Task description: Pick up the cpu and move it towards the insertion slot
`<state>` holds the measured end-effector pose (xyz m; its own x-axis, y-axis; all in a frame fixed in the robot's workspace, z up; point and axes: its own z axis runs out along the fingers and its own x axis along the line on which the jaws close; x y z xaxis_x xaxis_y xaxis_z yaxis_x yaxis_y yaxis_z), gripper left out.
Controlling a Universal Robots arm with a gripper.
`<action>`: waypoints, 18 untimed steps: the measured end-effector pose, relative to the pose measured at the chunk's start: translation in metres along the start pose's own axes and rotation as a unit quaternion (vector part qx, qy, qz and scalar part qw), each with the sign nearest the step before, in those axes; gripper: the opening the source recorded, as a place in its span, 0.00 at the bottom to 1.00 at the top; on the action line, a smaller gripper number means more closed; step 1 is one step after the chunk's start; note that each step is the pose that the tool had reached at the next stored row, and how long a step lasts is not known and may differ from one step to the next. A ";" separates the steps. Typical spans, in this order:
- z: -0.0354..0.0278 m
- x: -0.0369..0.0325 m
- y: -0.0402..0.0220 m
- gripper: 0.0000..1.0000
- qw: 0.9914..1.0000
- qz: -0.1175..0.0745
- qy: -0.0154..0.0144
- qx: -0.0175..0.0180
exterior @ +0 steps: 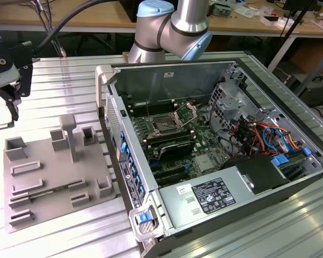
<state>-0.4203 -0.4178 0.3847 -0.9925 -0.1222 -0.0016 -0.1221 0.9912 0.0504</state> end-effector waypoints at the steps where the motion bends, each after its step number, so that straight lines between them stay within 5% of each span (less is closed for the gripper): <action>1: 0.0000 -0.0007 -0.0001 0.55 1.000 0.000 0.000 0.000; 18: 0.0000 -0.0121 -0.0015 0.55 1.000 0.000 0.000 0.000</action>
<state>-0.4081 -0.4178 0.3846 -0.9925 -0.1222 -0.0016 -0.1221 0.9912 0.0504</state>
